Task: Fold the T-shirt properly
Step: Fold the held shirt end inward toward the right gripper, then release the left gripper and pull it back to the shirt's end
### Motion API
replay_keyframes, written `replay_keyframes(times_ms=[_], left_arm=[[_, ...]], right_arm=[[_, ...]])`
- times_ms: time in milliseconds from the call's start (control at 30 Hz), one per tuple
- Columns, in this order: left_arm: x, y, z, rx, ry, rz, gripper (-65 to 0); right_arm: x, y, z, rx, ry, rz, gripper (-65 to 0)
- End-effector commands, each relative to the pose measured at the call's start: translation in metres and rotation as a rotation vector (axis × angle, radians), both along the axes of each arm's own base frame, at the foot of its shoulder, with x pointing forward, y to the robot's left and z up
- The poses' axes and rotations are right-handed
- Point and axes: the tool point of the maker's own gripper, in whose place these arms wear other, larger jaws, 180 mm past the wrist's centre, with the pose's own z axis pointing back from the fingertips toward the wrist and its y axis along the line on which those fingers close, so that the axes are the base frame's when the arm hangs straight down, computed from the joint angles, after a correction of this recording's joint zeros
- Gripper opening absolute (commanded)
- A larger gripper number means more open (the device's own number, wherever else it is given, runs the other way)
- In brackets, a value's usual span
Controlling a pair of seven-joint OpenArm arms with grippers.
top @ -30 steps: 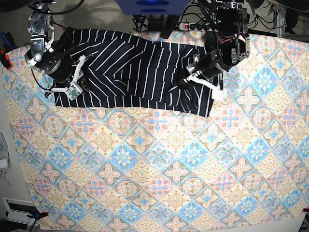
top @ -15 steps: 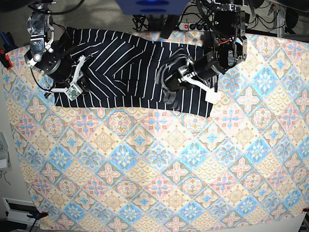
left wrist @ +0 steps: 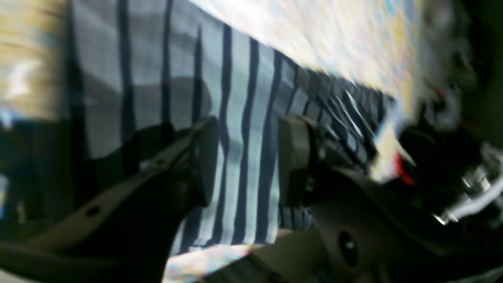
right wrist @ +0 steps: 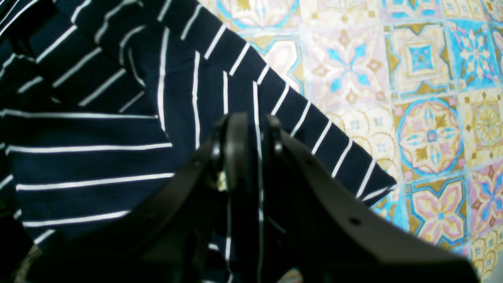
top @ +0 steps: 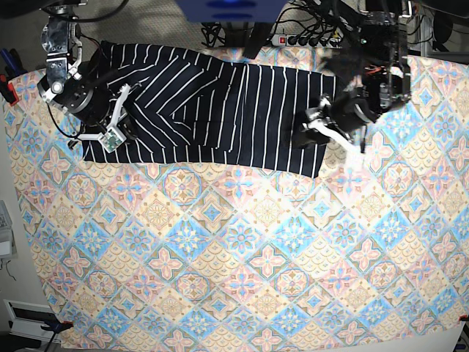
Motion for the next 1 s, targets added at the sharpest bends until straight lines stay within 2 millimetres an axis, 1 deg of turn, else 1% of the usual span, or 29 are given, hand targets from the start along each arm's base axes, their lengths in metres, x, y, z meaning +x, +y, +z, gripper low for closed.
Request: replay_keyframes(times_ms=[0,100,167,400,533,567,633,733,833,867,967], left_arm=[[-0.001,0.009,0.006,0.014,-0.014,-0.006,-40.2],[-0.003,0.036,0.005,0.071,-0.006,0.018,-39.7],[-0.004,0.050,0.005,0.089,-0.005,0.047,-39.5],[-0.007,0.084,0.010,0.126,0.031,0.107,-39.4],[-0.007,0.088,0.010,0.133,0.031,0.116,-39.4],[-0.007,0.092,0.008,0.151,0.037,0.116,-39.4],[-0.012,0.097,-0.004,0.159,0.076,0.125,-39.3],[-0.012,0.103,-0.023,0.138,0.133,0.152,-39.3],[-0.013,0.102,-0.026,0.135,0.143,0.147,-38.9],[-0.014,0.097,-0.027,0.131,0.146,0.131,-37.4],[-0.015,0.086,-0.030,0.128,0.154,0.094,-30.0]], right_arm=[[0.008,-0.001,0.012,0.006,-0.045,0.005,-57.9],[0.009,-0.001,0.013,0.006,-0.048,0.005,-57.9],[0.010,-0.001,0.013,0.007,-0.050,0.004,-57.9],[0.010,-0.001,0.014,0.007,-0.051,0.004,-57.9],[0.010,-0.001,0.013,0.007,-0.050,0.004,-57.9],[0.010,-0.001,0.013,0.009,-0.050,0.003,-57.9],[0.010,-0.001,0.013,0.009,-0.048,0.003,-57.9],[0.009,-0.001,0.012,0.009,-0.047,0.003,-57.9],[0.009,-0.001,0.012,0.009,-0.047,0.003,-57.9],[0.008,-0.001,0.012,0.009,-0.045,0.003,-57.9],[0.008,-0.001,0.012,0.009,-0.045,0.003,-57.9]])
